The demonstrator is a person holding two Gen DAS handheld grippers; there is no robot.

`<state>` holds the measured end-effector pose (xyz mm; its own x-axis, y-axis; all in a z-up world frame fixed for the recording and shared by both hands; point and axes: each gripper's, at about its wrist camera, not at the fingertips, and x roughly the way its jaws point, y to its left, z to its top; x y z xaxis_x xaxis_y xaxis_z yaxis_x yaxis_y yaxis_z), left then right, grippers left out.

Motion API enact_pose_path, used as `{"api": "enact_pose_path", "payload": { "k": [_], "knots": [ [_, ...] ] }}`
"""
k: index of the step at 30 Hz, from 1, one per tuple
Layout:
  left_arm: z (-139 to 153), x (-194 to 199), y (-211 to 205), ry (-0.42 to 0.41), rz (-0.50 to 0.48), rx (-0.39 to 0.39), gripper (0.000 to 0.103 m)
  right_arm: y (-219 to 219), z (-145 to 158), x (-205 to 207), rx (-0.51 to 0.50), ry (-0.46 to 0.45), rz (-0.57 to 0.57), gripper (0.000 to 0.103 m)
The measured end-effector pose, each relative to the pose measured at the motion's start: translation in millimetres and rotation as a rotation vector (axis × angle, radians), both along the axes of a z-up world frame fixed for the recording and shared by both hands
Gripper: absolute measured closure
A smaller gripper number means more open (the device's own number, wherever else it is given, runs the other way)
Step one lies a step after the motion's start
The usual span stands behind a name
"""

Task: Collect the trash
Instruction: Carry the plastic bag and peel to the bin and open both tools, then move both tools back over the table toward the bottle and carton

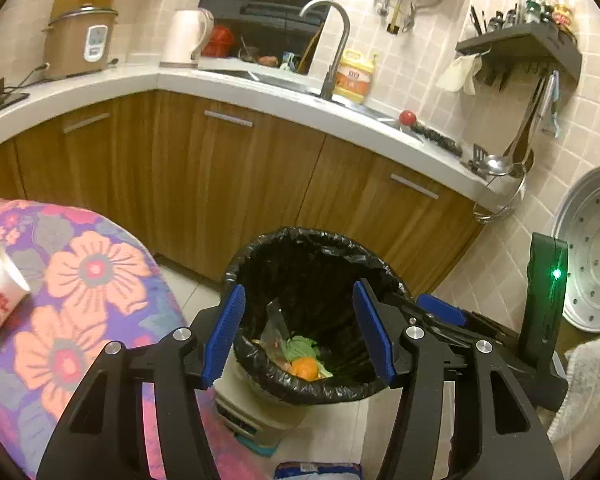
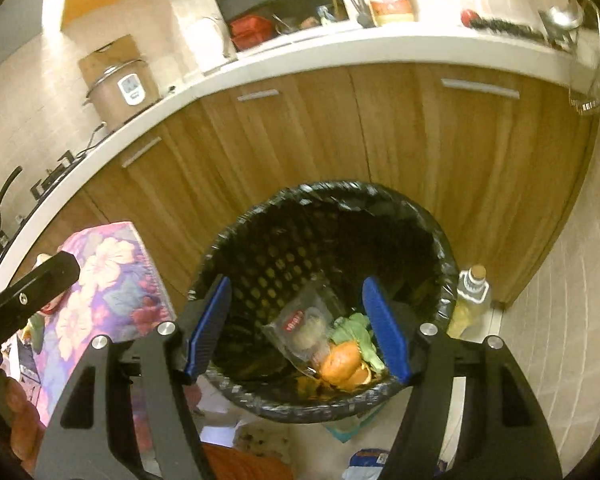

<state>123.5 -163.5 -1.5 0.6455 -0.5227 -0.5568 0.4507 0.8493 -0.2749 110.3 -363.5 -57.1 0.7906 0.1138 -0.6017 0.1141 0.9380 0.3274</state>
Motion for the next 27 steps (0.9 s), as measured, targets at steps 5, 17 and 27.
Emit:
{"api": "enact_pose_path", "payload": {
  "k": [5, 17, 27],
  "knots": [
    [21.6, -28.8, 30.8, -0.069, 0.039, -0.007, 0.045, 36.3, 29.2, -10.7, -0.03, -0.07, 0.069, 0.039],
    [65.7, -89.1, 155.7, -0.222, 0.254, 0.015, 0.029, 162.1, 67.4, -28.4, -0.057, -0.187, 0.315, 0.039],
    [60.1, -133.1, 301.6, -0.226, 0.587, 0.092, 0.018, 270.9, 51.4, -37.1, -0.059, -0.162, 0.533, 0.039]
  ]
}}
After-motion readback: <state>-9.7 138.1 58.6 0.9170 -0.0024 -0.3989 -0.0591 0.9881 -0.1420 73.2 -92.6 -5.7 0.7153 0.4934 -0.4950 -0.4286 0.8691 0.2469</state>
